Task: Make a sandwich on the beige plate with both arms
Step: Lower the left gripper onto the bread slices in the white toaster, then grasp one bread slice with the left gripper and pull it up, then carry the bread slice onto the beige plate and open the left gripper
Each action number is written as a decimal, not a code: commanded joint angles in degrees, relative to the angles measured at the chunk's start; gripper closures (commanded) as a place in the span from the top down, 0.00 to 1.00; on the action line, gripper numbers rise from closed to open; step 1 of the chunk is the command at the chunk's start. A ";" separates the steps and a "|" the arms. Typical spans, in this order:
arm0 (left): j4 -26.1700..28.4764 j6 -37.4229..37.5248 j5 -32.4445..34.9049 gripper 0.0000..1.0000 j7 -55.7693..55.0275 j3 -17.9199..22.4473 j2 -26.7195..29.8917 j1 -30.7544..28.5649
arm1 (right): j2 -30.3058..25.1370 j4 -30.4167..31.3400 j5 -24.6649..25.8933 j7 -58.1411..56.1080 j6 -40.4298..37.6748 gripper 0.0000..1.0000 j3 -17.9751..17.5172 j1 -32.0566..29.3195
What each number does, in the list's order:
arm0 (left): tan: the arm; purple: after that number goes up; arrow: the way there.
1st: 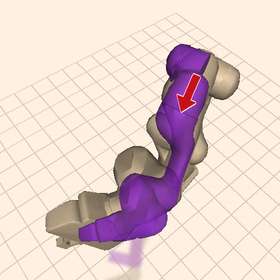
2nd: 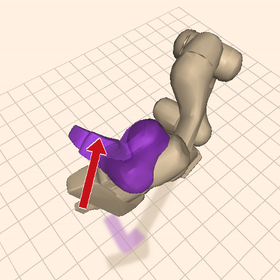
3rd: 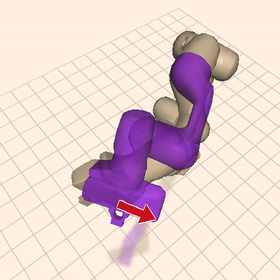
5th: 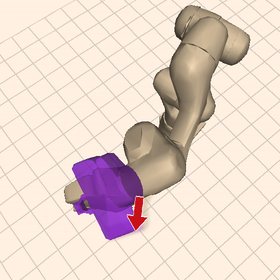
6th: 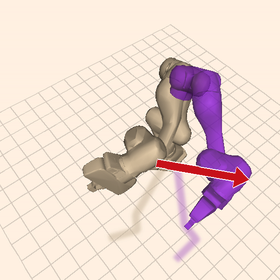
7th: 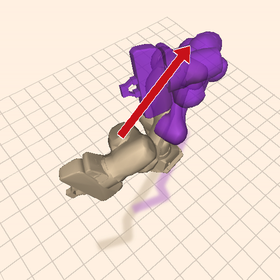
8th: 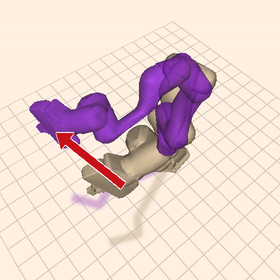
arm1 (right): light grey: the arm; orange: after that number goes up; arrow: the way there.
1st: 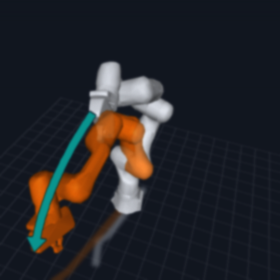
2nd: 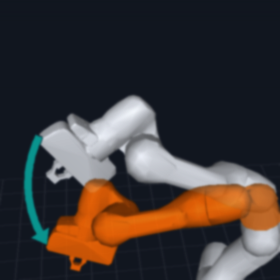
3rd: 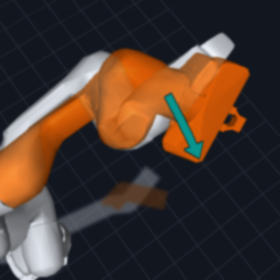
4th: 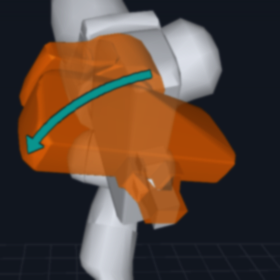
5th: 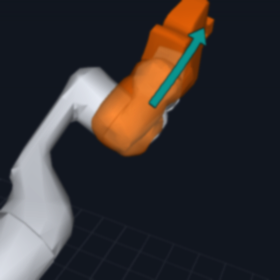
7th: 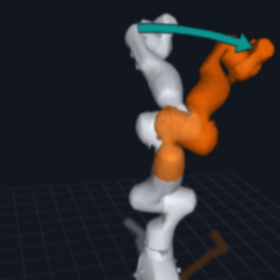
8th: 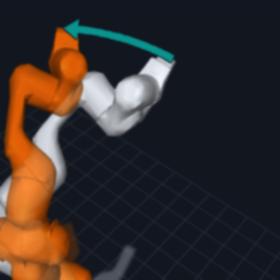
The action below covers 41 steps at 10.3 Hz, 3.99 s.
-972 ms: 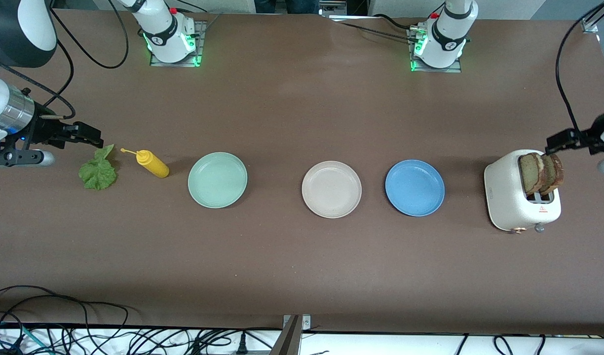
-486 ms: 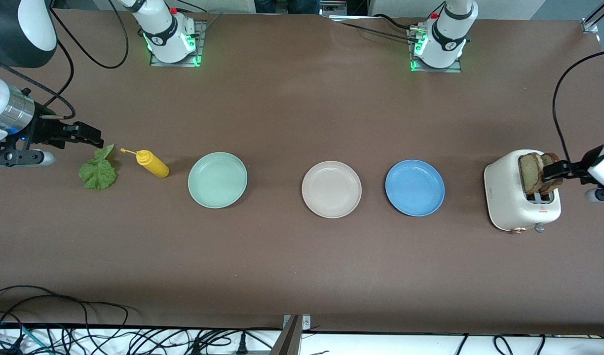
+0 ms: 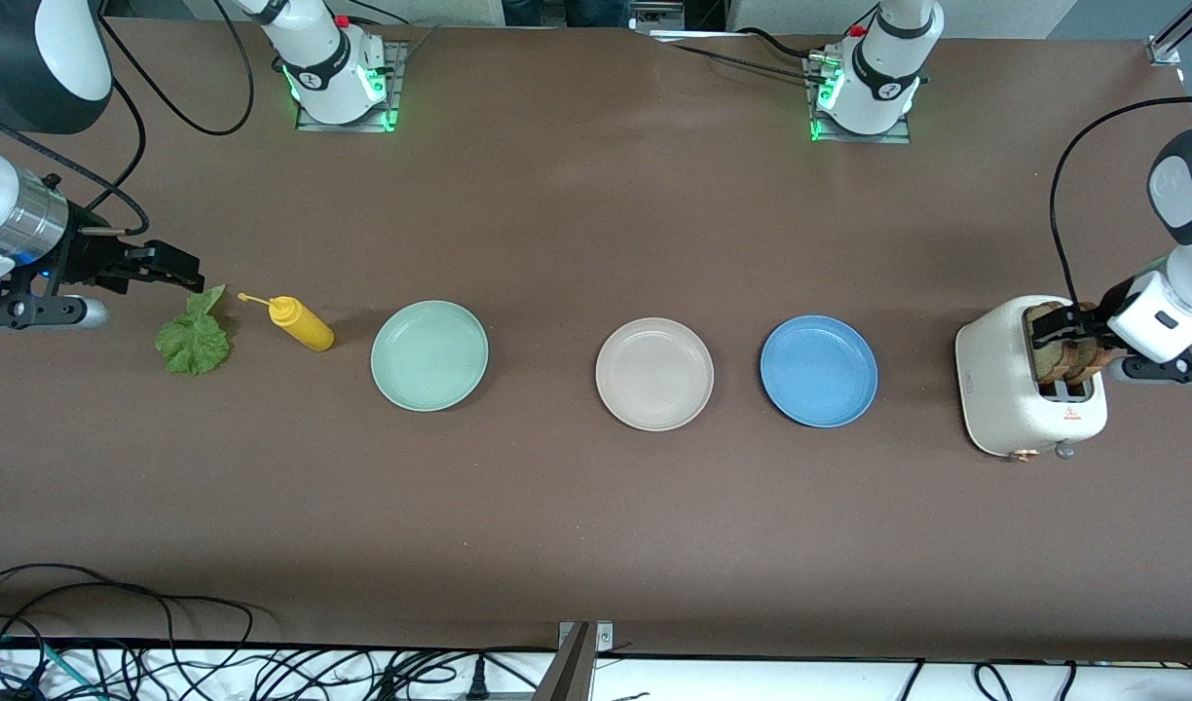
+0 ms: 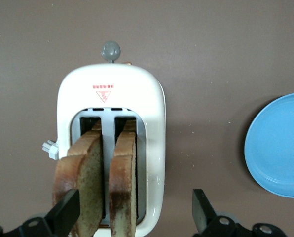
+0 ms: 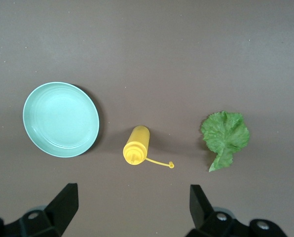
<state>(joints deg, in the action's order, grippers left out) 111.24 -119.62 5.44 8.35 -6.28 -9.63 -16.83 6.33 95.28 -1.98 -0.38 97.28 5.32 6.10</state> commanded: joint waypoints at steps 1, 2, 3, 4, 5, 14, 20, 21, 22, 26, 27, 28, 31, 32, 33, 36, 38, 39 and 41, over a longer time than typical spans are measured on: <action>6.17 -4.04 0.10 1.00 -0.53 -0.14 3.48 -0.13 | -0.08 -0.53 -1.01 0.03 -0.87 1.00 -0.22 -0.39; 7.92 -6.14 0.10 0.96 -0.53 -0.14 3.48 -0.30 | -0.08 -0.53 -0.92 0.03 -0.87 1.00 -0.22 -0.39; 8.46 -7.11 0.36 0.89 0.17 -0.14 3.13 -0.31 | -0.08 -0.53 -0.92 0.03 -0.87 1.00 -0.22 -0.39; 8.55 -7.21 0.45 0.60 0.17 -0.14 3.22 -0.31 | -0.08 -0.53 -0.92 0.12 -0.87 1.00 -0.22 -0.30; 8.64 -7.21 0.45 0.28 0.17 -0.14 3.30 -0.31 | -0.08 -0.53 -0.92 0.21 -0.87 1.00 -0.22 -0.30; 0.93 7.16 6.69 0.00 0.26 -1.45 11.12 0.04 | -0.17 -0.53 -0.92 -0.14 -0.87 1.00 -0.22 -0.39; -8.74 15.64 0.65 0.00 -15.06 -16.19 5.79 0.75 | -0.08 -0.62 -0.84 -0.14 -0.78 1.00 -0.22 -0.39; -11.63 15.64 -0.42 0.00 -18.42 -19.01 2.29 1.79 | -0.08 -0.62 -0.83 0.03 -0.78 1.00 -0.22 -0.39; -14.88 15.64 -2.17 0.00 -20.72 -20.60 -1.58 3.89 | -0.17 -0.62 -0.83 -0.14 -0.78 1.00 -0.22 -0.39; -24.03 15.29 -17.00 0.00 -28.22 -20.71 -14.94 14.09 | -0.08 -0.62 -0.83 -0.23 -0.78 1.00 -0.22 -0.39; -26.75 15.03 -21.82 0.00 -27.87 -20.71 -18.20 14.80 | -0.17 -0.53 -0.83 -0.23 -0.78 1.00 -0.22 -0.39; -27.74 13.89 -24.92 0.00 -27.60 -20.71 -20.75 15.94 | -0.09 -0.62 -0.83 -0.23 -0.78 1.00 -0.22 -0.39; -27.92 5.81 -28.72 0.00 -22.44 -20.79 -29.44 16.57 | -0.08 -0.62 -0.83 -0.05 -0.87 1.00 -0.22 -0.39; -28.18 3.19 -31.77 0.00 -19.46 -20.71 -31.57 17.27 | -0.08 -0.53 -0.83 -0.14 -0.87 1.00 -0.22 -0.39; -27.75 0.64 -33.02 0.00 -17.86 -20.71 -32.46 18.84 | -0.17 -0.53 -0.83 -0.14 -0.78 1.00 -0.22 -0.39; -27.48 -4.38 -32.95 0.00 -15.40 -20.62 -36.67 20.88 | -0.08 -0.53 -0.83 0.03 -0.78 1.00 -0.22 -0.39; -26.44 -5.54 -33.21 0.00 -13.27 -20.71 -37.48 20.27 | -0.08 -0.53 -0.83 0.03 -0.78 1.00 -0.22 -0.39; -26.25 -5.54 -33.21 0.22 -13.27 -20.71 -37.48 20.09 | -0.08 -0.53 -0.83 0.03 -0.78 1.00 -0.22 -0.39; -25.73 -5.28 -33.30 1.00 -13.80 -20.62 -37.13 19.56 | -0.08 -0.53 -0.83 0.12 -0.78 1.00 -0.22 -0.39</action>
<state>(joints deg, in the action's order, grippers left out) 85.60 -124.98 -25.49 -7.21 -26.90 -46.96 3.17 6.39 95.19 -2.02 -0.36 97.27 5.33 6.09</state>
